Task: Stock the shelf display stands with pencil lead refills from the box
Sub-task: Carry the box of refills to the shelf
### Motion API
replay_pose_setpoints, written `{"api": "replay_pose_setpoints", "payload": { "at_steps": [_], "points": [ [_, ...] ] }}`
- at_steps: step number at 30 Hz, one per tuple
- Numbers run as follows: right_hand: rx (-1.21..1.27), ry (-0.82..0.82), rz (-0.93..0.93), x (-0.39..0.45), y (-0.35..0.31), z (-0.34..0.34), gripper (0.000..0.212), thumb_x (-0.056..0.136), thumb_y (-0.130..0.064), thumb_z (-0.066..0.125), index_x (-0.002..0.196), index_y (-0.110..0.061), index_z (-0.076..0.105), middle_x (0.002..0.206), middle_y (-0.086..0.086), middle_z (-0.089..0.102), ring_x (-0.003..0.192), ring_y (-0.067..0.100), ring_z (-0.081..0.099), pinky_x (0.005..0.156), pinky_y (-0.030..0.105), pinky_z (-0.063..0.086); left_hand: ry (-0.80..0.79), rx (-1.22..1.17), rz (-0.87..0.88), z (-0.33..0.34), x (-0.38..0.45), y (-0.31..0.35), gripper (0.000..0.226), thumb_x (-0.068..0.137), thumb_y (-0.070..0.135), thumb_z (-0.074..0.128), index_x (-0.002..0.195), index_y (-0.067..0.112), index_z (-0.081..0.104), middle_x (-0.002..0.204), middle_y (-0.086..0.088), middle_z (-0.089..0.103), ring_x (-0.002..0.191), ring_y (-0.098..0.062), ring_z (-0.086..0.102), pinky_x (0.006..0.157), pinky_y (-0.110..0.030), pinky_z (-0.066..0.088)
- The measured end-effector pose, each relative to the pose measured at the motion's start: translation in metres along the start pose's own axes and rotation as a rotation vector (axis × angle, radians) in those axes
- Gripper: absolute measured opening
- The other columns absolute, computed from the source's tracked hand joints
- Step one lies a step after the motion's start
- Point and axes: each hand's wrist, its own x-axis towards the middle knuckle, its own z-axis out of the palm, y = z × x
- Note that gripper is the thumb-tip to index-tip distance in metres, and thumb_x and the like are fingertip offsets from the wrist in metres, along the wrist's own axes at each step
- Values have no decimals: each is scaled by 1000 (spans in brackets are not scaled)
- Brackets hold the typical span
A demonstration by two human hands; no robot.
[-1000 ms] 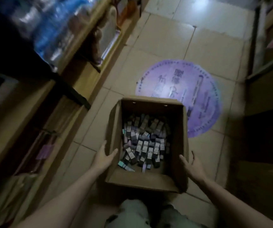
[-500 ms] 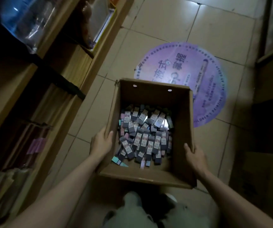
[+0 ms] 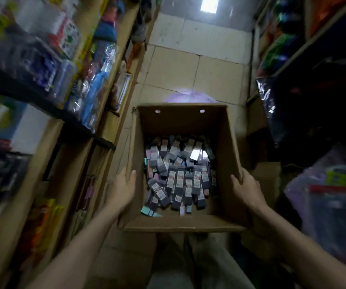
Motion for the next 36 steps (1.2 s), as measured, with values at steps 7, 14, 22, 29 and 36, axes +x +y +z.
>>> {"api": "replay_pose_setpoints", "payload": {
  "at_steps": [7, 14, 22, 29, 36],
  "points": [
    [52, 162, -69, -65, -48, -76, 24, 101, -31, 48, 119, -19, 58, 94, 4, 67, 80, 21, 64, 71, 36, 54, 86, 105, 195, -84, -35, 87, 41, 102, 37, 41, 127, 9, 56, 105, -14, 65, 97, -32, 60, 72, -33, 41],
    [104, 233, -57, -31, -85, -119, 24, 101, -28, 49, 123, -21, 55, 78, -10, 60, 66, 4, 61, 47, 17, 42, 58, 70, 302, -100, 6, 157, 31, 101, 33, 46, 109, 7, 60, 82, -4, 58, 81, -26, 58, 69, -30, 38],
    [111, 173, -16, 91, -165, -186, 30, 100, -28, 49, 126, -15, 57, 99, 6, 68, 87, 22, 67, 78, 42, 58, 7, 30, 215, -96, 104, 264, 41, 101, 36, 43, 125, 4, 56, 109, -22, 65, 101, -37, 61, 85, -44, 50],
    [85, 201, -67, 197, -260, -250, 24, 100, -24, 50, 119, -13, 59, 97, 4, 66, 94, 25, 67, 81, 37, 55, 83, 19, 251, -115, 214, 372, 24, 100, 32, 47, 104, 13, 62, 67, -2, 58, 59, -15, 56, 50, -27, 39],
    [71, 277, -43, 336, -358, -293, 17, 100, -24, 50, 109, -13, 61, 90, 7, 68, 74, 16, 66, 57, 25, 50, 74, 5, 318, -125, 363, 479, 14, 100, 37, 46, 104, 28, 56, 71, -10, 64, 62, -23, 62, 55, -36, 49]
  ]
}}
